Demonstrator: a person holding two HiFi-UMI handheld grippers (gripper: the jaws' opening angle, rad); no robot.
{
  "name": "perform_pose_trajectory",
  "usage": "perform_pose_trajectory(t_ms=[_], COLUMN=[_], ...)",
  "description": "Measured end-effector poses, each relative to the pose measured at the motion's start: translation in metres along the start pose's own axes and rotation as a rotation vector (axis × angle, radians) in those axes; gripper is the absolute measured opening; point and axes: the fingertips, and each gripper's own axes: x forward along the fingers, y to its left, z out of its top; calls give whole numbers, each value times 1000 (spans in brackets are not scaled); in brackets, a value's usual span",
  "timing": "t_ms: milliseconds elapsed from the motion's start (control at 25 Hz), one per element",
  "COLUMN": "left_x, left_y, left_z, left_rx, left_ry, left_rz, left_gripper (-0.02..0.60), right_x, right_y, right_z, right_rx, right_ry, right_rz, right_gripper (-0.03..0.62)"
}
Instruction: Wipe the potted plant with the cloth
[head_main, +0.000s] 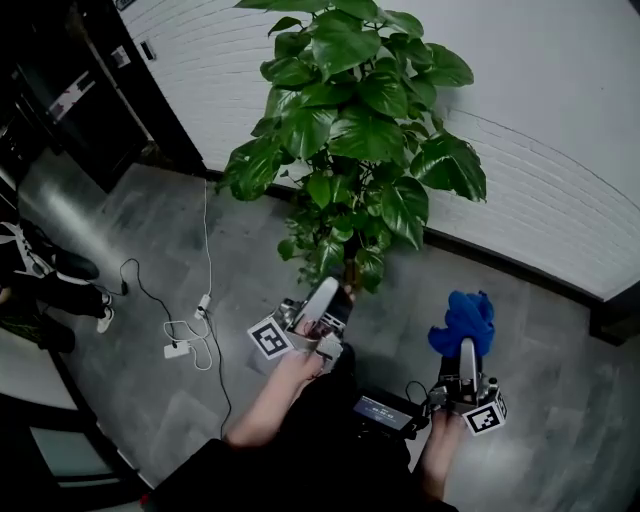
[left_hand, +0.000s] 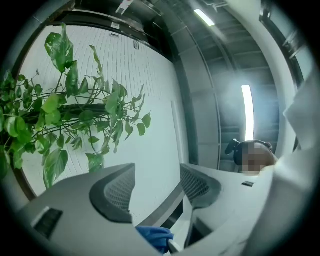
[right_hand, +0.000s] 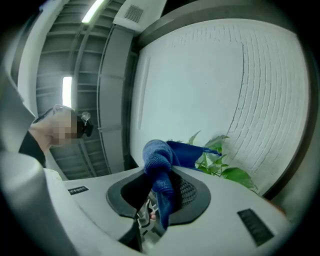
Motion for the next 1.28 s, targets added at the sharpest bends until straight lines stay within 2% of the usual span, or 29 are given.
perform_pose_trajectory(t_ms=[280, 400, 560, 680, 840, 1040, 1200, 1280], left_x=[54, 73, 87, 103, 117, 126, 135, 139], left_y=[45, 73, 120, 146, 172, 196, 199, 201], left_z=[43, 76, 114, 129, 145, 160, 172, 177], left_rx=[99, 70, 37, 24, 10, -28, -11, -2], left_ry=[22, -28, -67, -69, -79, -104, -120, -132], left_rz=[-74, -104, -46, -29, -43, -60, -70, -71], left_gripper=[284, 284, 285, 290, 302, 313, 319, 322], right_x=[63, 109, 182, 232, 291, 346, 391, 418], right_y=[-31, -43, -43, -44, -42, -26, -8, 0], right_z=[-1, -5, -18, -24, -40, -54, -52, -50], right_rx=[-39, -81, -90, -170, -241, -321, -375, -444], right_ry=[49, 92, 133, 193, 265, 317, 341, 349], right_rz=[0, 27, 104, 136, 192, 266, 328, 341], right_gripper=[95, 95, 95, 95, 95, 95, 95, 95])
